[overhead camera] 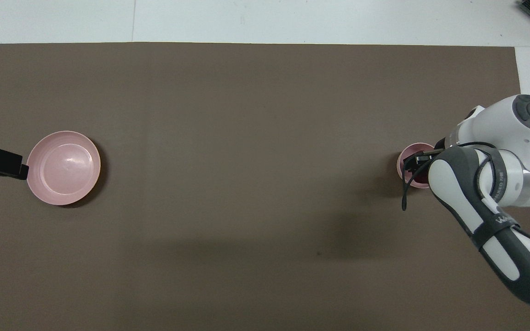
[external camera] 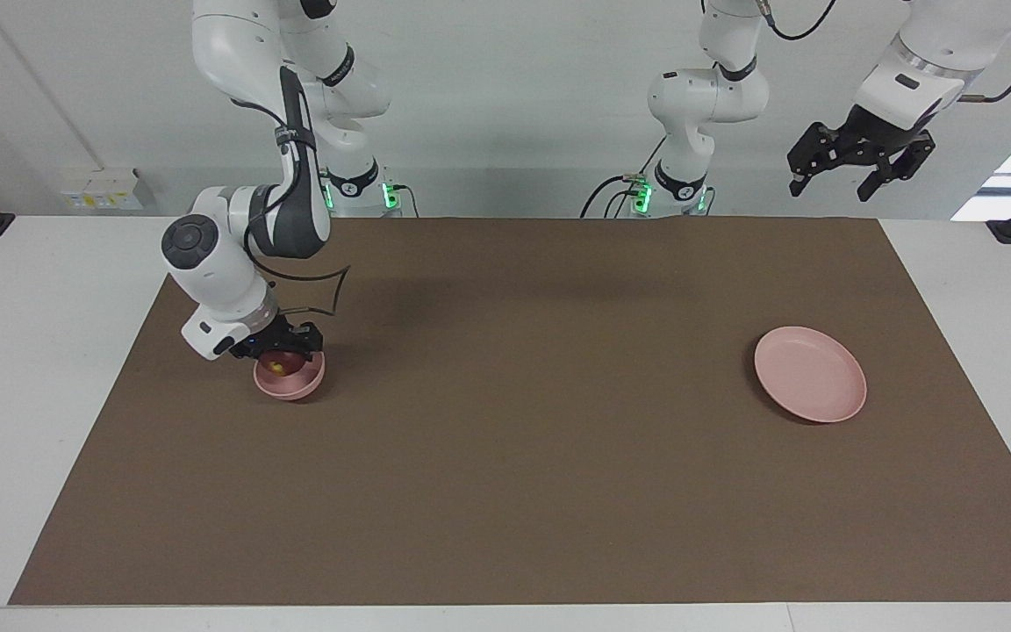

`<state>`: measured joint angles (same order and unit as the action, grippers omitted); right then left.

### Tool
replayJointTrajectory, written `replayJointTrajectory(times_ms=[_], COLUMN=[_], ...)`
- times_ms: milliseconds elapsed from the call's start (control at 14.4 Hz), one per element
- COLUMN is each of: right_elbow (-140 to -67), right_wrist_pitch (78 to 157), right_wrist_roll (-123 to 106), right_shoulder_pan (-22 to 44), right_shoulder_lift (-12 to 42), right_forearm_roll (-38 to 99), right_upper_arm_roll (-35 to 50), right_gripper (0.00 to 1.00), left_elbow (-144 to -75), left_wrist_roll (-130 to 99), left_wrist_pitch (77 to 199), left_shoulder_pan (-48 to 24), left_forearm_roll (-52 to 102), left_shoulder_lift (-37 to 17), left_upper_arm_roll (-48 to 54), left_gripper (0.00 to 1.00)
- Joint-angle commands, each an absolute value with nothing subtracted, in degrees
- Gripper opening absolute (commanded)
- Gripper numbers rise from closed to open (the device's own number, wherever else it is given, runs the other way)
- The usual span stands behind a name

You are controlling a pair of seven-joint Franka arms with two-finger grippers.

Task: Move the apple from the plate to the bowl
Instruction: 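Lower the apple into the small pink bowl with the right gripper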

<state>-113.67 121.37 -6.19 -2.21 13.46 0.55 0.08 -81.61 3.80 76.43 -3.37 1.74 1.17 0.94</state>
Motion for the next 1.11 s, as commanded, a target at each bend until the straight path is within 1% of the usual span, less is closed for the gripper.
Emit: replayJointTrajectory(times_ms=[0, 626, 765, 1043], right_elbow=[-114.5, -114.3, -114.3, -114.1], right_wrist_pitch=[123.4, 123.6, 124.6, 124.6], right_wrist_roll=[-6.9, -6.6, -6.2, -5.5], right_shoulder_pan=[-3.2, -3.1, -3.1, -3.1], right_shoulder_lift=[13.8, 15.1, 15.2, 15.3], right_forearm_roll=[-0.9, -1.1, -1.1, -1.1], right_upper_arm_roll=[0.7, 0.7, 0.7, 0.7], right_gripper=[0.0, 0.0, 0.06, 0.06], left_elbow=[-81.5, -81.5, -81.5, -81.5], left_wrist_roll=[5.6, 5.5, 5.5, 5.5], left_wrist_pitch=[76.4, 75.7, 75.7, 75.7], left_shoulder_pan=[-2.9, -2.8, -2.8, -2.8], left_forearm_roll=[1.0, 1.0, 1.0, 1.0], left_shoulder_lift=[1.3, 1.4, 1.4, 1.4], left_upper_arm_roll=[0.8, 0.9, 0.9, 0.9], left_gripper=[1.0, 1.0, 1.0, 1.0])
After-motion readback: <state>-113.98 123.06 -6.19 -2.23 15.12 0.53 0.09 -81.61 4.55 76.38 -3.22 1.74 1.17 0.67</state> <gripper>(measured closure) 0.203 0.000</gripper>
